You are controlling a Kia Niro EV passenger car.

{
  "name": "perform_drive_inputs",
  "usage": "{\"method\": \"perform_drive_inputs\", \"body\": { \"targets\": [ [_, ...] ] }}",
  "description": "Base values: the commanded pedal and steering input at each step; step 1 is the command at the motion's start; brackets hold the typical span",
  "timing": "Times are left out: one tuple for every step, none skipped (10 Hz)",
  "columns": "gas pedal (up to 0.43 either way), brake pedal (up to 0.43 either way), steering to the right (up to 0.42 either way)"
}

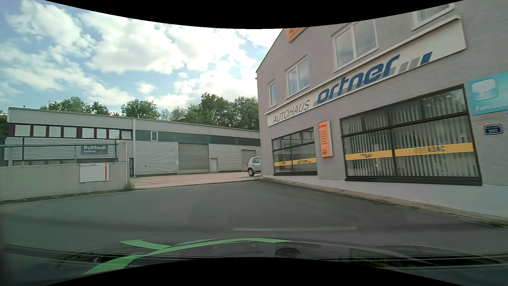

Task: Follow the waypoints while adhering to traffic rules and regulations

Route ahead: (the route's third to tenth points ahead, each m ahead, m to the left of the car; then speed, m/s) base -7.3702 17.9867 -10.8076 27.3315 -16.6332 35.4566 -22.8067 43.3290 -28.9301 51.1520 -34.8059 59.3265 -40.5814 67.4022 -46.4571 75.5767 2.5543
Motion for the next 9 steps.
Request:
{"method": "perform_drive_inputs", "body": {
  "targets": [
    [0.118,0.0,-0.75],
    [0.118,0.0,-0.755],
    [0.118,0.0,-0.756],
    [0.118,0.0,-0.756],
    [0.13,0.0,-0.759],
    [0.15,0.0,-0.761],
    [0.157,0.0,-0.762],
    [0.157,0.0,-0.762],
    [0.157,0.0,-0.762]
  ]
}}
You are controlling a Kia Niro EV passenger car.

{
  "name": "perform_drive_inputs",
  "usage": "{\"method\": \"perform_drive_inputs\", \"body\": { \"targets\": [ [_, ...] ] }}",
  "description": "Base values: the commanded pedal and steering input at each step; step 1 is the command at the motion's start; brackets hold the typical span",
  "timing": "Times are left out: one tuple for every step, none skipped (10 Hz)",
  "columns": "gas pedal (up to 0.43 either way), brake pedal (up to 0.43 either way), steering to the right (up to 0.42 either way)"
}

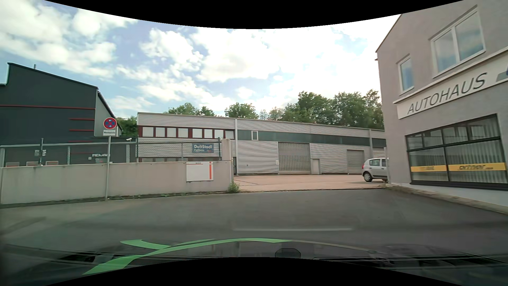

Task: Follow the waypoints while adhering to traffic rules and regulations

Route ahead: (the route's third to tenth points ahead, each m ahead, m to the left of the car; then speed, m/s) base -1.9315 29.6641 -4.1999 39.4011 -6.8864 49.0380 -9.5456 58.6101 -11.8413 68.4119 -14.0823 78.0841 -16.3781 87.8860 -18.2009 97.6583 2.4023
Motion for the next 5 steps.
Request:
{"method": "perform_drive_inputs", "body": {
  "targets": [
    [0.157,0.0,-0.762],
    [0.157,0.0,-0.762],
    [0.157,0.0,-0.763],
    [0.157,0.0,-0.764],
    [0.157,0.0,-0.765]
  ]
}}
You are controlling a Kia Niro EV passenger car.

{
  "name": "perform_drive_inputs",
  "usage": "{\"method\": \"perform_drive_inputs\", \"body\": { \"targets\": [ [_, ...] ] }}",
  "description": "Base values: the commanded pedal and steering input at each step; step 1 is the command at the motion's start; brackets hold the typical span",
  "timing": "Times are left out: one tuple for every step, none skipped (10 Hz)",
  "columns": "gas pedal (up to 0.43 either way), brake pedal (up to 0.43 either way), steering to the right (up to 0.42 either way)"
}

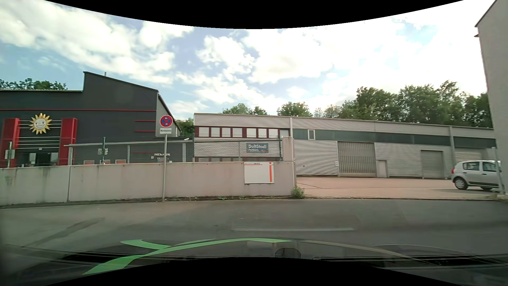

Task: Follow the waypoints while adhering to traffic rules and regulations

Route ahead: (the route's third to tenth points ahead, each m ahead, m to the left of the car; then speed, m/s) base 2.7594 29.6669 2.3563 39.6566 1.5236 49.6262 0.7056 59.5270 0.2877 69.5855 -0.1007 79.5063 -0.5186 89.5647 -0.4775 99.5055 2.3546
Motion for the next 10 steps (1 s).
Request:
{"method": "perform_drive_inputs", "body": {
  "targets": [
    [0.157,0.0,-0.766],
    [0.157,0.0,-0.767],
    [0.157,0.0,-0.767],
    [0.157,0.0,-0.767],
    [0.157,0.0,-0.767],
    [0.157,0.0,-0.768],
    [0.157,0.0,-0.768],
    [0.157,0.0,-0.768],
    [0.157,0.0,-0.768],
    [0.157,0.0,-0.769]
  ]
}}
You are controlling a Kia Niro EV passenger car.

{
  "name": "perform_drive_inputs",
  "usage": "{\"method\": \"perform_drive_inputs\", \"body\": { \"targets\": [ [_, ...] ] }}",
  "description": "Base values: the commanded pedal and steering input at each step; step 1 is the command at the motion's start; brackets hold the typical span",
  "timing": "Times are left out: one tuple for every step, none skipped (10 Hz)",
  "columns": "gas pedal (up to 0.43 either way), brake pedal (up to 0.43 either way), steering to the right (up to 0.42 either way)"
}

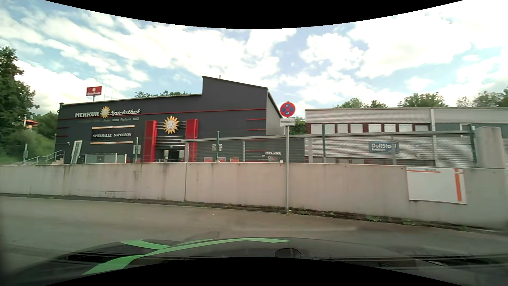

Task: Follow the waypoints while adhering to traffic rules and regulations

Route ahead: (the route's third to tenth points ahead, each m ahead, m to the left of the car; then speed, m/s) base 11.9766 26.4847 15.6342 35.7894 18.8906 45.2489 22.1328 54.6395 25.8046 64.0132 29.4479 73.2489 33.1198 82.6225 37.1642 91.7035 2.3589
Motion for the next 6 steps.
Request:
{"method": "perform_drive_inputs", "body": {
  "targets": [
    [0.157,0.0,-0.769],
    [0.157,0.0,-0.768],
    [0.157,0.0,-0.769],
    [0.157,0.0,-0.768],
    [0.157,0.0,-0.769],
    [0.157,0.0,-0.768]
  ]
}}
